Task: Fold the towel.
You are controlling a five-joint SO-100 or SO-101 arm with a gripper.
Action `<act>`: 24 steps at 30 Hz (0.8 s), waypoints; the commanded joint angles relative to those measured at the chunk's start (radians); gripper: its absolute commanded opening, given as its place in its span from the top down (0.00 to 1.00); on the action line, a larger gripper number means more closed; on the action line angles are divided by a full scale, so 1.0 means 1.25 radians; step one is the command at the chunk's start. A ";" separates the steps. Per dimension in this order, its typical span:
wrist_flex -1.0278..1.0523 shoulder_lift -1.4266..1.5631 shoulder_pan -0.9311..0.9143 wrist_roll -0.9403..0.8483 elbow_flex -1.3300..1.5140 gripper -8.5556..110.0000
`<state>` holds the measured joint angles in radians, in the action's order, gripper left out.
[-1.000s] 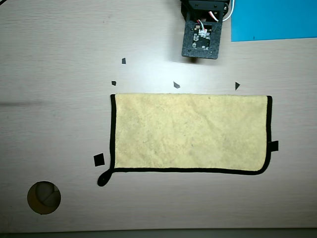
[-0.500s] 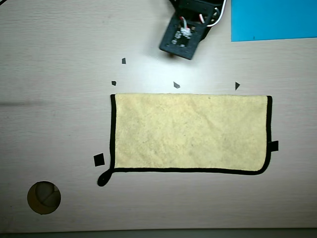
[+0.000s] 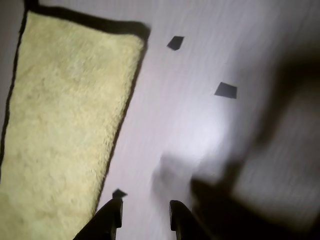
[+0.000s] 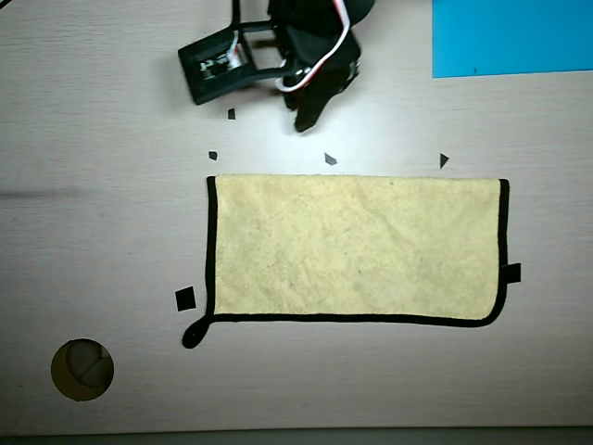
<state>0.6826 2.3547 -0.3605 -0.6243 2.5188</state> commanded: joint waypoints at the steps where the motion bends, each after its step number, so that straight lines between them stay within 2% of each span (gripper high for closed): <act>1: -0.016 -0.145 -0.026 0.107 -0.173 0.84; 8: 0.032 -0.439 -0.079 0.301 -0.453 0.79; 13: 0.028 -0.545 -0.075 0.324 -0.534 0.75; 24: -0.004 -0.726 -0.072 0.308 -0.638 0.73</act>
<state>0.7102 1.4511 -0.4525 -0.2270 1.8009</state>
